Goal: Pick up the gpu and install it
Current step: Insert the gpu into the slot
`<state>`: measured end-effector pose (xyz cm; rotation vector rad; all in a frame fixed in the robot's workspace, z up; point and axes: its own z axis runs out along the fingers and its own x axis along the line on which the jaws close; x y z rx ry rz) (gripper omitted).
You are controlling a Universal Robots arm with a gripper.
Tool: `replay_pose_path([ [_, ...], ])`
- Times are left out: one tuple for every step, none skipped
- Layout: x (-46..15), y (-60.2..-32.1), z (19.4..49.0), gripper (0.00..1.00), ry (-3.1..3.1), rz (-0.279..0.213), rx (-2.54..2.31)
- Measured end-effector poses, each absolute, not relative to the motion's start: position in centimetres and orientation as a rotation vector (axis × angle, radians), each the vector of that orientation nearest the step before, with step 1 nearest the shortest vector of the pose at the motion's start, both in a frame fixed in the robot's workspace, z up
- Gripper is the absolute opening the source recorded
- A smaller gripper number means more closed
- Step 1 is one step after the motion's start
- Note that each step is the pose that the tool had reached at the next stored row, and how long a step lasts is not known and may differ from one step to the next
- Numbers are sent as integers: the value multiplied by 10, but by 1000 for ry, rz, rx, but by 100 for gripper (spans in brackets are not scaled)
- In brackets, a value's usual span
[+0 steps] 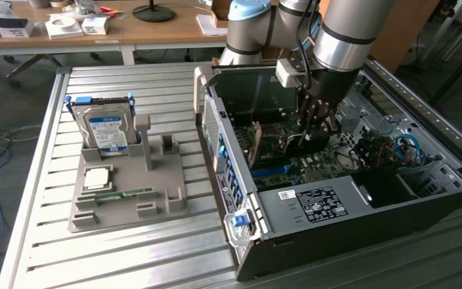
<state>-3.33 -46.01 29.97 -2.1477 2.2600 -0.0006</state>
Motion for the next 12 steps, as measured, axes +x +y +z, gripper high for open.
replay_pose_path([
  [-33,-460,300,26,2260,-1,-2148],
  [-33,-460,300,26,2260,-1,-2148],
  [-33,-460,300,26,2260,0,-2148],
  [-33,-460,300,26,2260,0,-2148],
  [-34,-460,300,26,2260,0,-2147],
  [-34,-460,300,26,2260,0,-2147],
  [-35,-460,299,26,2260,0,-2147],
  [-36,-460,299,26,2260,0,-2147],
  [-36,-460,300,26,2260,0,-2147],
  [-36,-460,300,26,2260,0,-2148],
  [-36,-460,300,26,2260,0,-2148],
  [-36,-460,300,26,2260,0,-2148],
])
